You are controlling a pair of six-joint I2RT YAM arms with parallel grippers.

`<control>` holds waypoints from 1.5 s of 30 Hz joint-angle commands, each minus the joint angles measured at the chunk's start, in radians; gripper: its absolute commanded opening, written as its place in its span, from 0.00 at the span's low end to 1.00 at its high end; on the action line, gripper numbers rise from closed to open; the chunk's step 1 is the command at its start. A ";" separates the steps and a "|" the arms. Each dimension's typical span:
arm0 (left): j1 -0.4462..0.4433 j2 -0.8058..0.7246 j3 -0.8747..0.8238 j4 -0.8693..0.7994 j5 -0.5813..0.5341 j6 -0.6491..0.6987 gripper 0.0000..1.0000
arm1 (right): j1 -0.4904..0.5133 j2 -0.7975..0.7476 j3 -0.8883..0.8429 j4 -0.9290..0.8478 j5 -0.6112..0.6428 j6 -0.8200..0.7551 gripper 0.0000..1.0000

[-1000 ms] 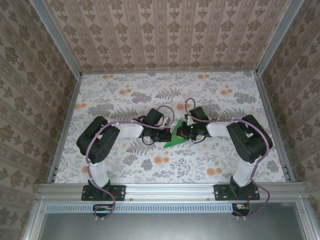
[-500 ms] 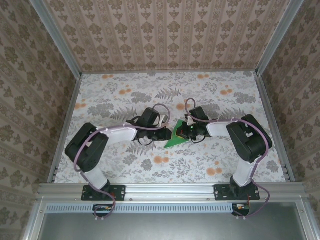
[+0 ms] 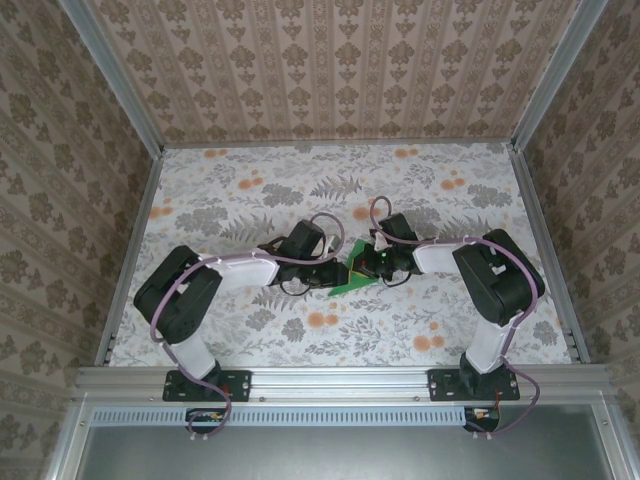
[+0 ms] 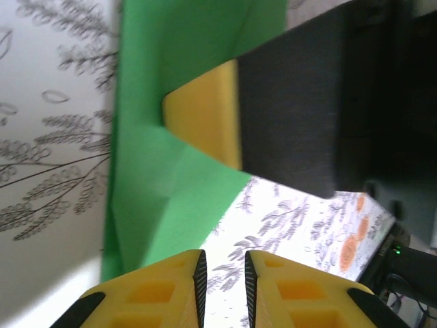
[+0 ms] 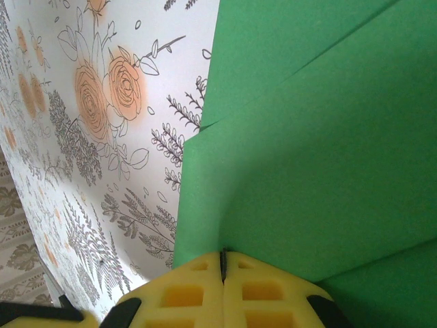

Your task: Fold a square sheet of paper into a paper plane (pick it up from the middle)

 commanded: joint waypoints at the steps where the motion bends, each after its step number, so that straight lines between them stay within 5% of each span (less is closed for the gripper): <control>1: -0.002 0.026 0.006 -0.041 0.000 -0.033 0.24 | 0.005 0.040 -0.023 -0.115 0.076 -0.016 0.01; 31: 0.011 0.041 -0.118 -0.049 -0.041 -0.091 0.20 | 0.005 0.054 -0.011 -0.167 0.099 -0.035 0.01; 45: 0.025 -0.135 -0.164 0.109 -0.008 -0.077 0.03 | 0.005 0.059 -0.004 -0.176 0.101 -0.038 0.00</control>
